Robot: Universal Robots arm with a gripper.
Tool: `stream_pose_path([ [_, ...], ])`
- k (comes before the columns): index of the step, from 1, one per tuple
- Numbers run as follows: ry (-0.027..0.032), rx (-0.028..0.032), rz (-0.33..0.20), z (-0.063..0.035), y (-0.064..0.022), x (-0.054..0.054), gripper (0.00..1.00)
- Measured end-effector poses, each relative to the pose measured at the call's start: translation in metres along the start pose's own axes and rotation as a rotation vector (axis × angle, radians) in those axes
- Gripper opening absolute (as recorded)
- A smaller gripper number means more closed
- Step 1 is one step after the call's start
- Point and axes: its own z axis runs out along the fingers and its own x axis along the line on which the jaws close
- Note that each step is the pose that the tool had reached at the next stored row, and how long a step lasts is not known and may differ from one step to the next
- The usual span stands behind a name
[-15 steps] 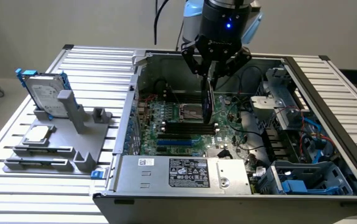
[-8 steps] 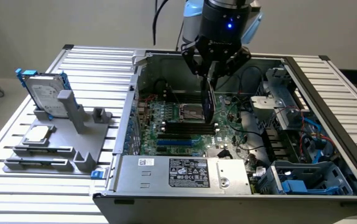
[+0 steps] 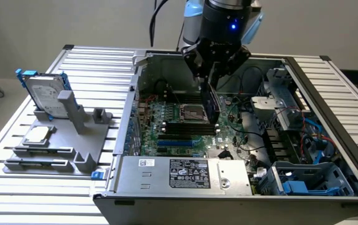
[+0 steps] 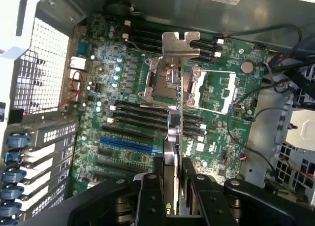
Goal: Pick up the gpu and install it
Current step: 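Insert the gpu into the slot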
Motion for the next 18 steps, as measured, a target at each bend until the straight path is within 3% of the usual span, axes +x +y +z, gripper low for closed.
stream_pose_path([
  [18, 0.0073, 0.0089, -0.327, 0.0022, 0.0000, 0.0000, 0.27],
])
